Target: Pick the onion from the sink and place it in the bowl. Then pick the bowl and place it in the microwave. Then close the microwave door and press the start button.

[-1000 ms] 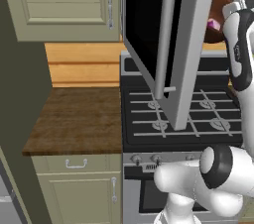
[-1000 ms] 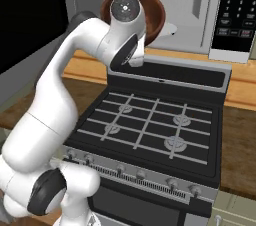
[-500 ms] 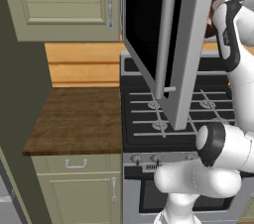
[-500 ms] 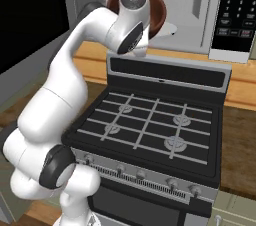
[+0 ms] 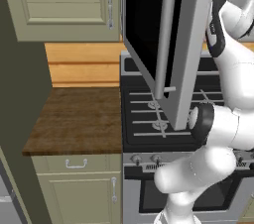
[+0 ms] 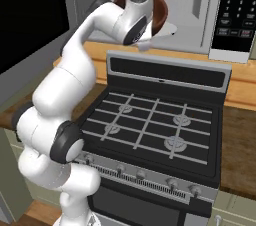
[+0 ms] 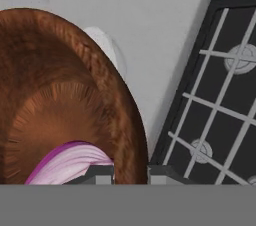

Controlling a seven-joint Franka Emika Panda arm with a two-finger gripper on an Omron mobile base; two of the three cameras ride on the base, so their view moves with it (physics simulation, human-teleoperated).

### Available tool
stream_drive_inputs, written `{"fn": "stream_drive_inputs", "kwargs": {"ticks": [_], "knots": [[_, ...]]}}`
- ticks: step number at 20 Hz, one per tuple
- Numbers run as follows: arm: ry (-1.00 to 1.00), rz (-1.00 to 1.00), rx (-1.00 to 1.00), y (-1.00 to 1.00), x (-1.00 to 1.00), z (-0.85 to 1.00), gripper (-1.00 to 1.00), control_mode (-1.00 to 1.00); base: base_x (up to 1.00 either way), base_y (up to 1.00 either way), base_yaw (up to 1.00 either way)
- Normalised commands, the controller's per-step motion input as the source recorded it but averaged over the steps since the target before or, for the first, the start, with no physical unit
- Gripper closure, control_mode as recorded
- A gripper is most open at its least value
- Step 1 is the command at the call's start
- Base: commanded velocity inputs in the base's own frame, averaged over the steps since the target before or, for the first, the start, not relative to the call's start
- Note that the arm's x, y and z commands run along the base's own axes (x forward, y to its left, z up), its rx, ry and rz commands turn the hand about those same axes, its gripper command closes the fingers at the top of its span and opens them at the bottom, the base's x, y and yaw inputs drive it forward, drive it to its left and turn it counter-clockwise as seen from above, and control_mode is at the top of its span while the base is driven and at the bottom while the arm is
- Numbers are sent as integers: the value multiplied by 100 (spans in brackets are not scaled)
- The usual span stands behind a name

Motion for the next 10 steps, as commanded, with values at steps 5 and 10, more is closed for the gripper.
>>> {"fn": "stream_drive_inputs", "kwargs": {"ticks": [5, 10], "knots": [[5, 1, 0, -12, 60, 0, 100, -100, 0, 0, 0], [5, 2, 0, -6, 56, 0, 100, -100, 0, 0, 0]]}}
